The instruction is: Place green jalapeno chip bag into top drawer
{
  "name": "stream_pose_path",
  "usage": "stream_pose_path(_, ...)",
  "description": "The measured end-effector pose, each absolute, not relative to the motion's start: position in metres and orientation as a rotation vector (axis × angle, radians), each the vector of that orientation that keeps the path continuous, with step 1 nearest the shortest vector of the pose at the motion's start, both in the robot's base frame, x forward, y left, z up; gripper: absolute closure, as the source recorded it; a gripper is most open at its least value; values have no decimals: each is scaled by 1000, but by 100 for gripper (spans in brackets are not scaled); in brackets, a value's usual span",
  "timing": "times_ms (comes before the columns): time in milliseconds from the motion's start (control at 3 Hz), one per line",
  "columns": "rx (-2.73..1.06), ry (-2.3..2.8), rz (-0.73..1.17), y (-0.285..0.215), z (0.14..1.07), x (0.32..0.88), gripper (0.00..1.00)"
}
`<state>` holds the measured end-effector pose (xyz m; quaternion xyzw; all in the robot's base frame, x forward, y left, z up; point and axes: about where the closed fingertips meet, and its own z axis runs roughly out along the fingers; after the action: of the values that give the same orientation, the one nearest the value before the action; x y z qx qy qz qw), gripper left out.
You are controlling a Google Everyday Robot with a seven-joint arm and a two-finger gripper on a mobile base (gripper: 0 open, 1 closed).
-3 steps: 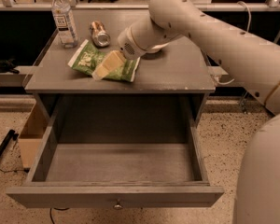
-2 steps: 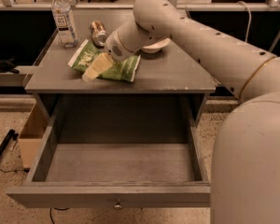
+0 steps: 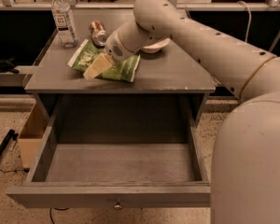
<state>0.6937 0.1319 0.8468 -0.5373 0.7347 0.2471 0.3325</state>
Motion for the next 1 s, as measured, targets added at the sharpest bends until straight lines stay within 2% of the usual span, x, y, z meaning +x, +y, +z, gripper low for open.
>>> stream_pose_path(1000,-1404,1919,646,132,847,694,89)
